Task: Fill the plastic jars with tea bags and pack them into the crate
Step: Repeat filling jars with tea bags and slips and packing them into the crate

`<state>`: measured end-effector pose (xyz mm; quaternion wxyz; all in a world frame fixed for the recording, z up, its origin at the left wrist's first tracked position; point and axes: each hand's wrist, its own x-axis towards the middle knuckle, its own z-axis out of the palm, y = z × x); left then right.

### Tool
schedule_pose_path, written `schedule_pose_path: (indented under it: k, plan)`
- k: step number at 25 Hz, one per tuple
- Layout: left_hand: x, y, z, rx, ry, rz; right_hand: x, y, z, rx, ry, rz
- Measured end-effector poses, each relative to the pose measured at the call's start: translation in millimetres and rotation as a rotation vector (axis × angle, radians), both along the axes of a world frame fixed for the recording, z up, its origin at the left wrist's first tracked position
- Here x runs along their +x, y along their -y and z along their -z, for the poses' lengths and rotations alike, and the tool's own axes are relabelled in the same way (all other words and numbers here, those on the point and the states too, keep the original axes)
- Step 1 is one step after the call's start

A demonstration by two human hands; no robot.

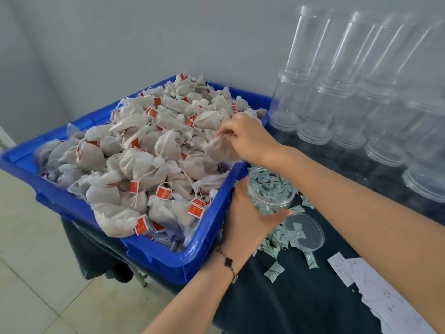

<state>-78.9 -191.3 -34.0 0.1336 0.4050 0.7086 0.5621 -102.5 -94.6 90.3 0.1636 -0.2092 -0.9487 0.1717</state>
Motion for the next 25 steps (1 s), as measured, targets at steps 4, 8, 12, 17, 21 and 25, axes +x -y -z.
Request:
schedule_pose_path:
  k: [4, 8, 12, 17, 21, 25]
  plan:
    - [4, 0, -3, -0.062, 0.025, 0.002, 25, 2, 7, -0.506, -0.164, 0.207]
    - [8, 10, -3, 0.011, 0.065, 0.062, 48, 5, -3, -1.029, -0.475, 0.322]
    - [9, 14, -9, 0.06, 0.107, -0.022, 84, 6, -14, -1.162, -0.55, 0.263]
    - [9, 14, -10, 0.036, 0.133, 0.005, 97, 26, -9, -0.179, 0.017, 0.163]
    - [5, 15, 0, 0.041, 0.117, -0.025, 58, 22, -15, -0.091, -0.02, 0.093]
    - [-2, 19, 7, -0.093, 0.008, 0.005, -1, 6, 9, 0.086, 0.298, -0.02]
